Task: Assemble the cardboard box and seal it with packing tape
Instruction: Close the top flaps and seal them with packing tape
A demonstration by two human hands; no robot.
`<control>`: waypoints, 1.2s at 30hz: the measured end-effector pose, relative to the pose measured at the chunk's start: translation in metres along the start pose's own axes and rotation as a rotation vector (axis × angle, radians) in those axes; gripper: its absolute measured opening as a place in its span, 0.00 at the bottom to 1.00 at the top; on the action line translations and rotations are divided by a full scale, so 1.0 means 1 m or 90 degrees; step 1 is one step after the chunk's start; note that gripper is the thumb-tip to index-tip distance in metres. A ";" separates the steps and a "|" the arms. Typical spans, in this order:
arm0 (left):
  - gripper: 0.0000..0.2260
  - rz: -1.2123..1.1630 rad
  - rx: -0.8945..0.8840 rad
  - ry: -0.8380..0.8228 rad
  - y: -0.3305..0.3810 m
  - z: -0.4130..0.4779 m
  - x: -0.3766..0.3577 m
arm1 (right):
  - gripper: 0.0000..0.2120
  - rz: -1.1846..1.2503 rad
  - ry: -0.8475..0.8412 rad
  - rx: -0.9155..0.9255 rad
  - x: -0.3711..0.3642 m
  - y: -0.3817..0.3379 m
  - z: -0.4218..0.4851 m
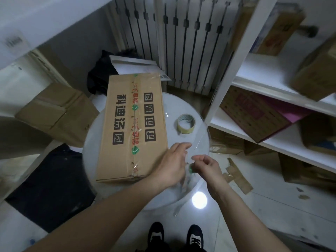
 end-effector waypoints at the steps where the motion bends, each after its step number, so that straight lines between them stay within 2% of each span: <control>1: 0.19 -0.013 0.015 0.068 -0.001 0.002 0.012 | 0.09 0.017 -0.006 0.022 0.000 -0.009 -0.005; 3: 0.17 -0.052 0.070 0.135 0.004 0.008 0.041 | 0.10 0.043 -0.034 0.080 -0.001 -0.037 -0.022; 5: 0.20 -0.121 0.154 0.092 0.011 0.011 0.067 | 0.11 0.020 -0.077 0.121 -0.006 -0.062 -0.042; 8: 0.29 -0.379 0.315 0.007 0.019 0.006 0.091 | 0.12 -0.099 -0.106 0.147 -0.020 -0.076 -0.061; 9: 0.30 -0.415 0.332 -0.015 0.023 0.000 0.098 | 0.12 -0.109 -0.108 0.147 -0.024 -0.075 -0.065; 12: 0.31 -0.347 0.272 -0.074 0.021 -0.009 0.116 | 0.11 -0.144 -0.095 0.153 -0.036 -0.083 -0.081; 15: 0.30 -0.408 0.236 -0.139 0.022 -0.017 0.117 | 0.10 -0.096 -0.046 0.183 -0.039 -0.107 -0.091; 17: 0.27 -0.464 0.205 -0.154 0.026 -0.020 0.119 | 0.09 -0.115 -0.057 0.212 -0.044 -0.131 -0.100; 22: 0.22 -0.543 0.152 -0.046 0.046 -0.007 0.140 | 0.08 -0.129 -0.098 0.229 -0.050 -0.160 -0.113; 25: 0.22 -0.591 0.139 -0.003 0.053 -0.002 0.146 | 0.09 -0.058 -0.091 0.226 -0.049 -0.164 -0.110; 27: 0.23 -0.565 0.132 -0.045 0.059 -0.004 0.145 | 0.11 0.034 -0.073 0.225 -0.046 -0.170 -0.107; 30: 0.17 -0.451 0.139 -0.100 0.065 -0.007 0.132 | 0.13 0.126 -0.059 0.249 -0.035 -0.183 -0.103; 34: 0.07 -0.426 0.180 -0.051 0.060 -0.004 0.128 | 0.14 0.200 -0.020 0.257 -0.015 -0.193 -0.090; 36: 0.06 -0.390 0.192 -0.041 0.056 -0.003 0.135 | 0.14 0.200 0.009 0.247 -0.005 -0.194 -0.079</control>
Point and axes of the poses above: each hand's wrist, its own z-axis towards the middle knuckle, its own x-axis out of the back of the hand, y = z × x, the point moved 4 cm from there along z, towards the middle knuckle, and after that the axes turned 8 degrees about -x, right-handed, at the moved point
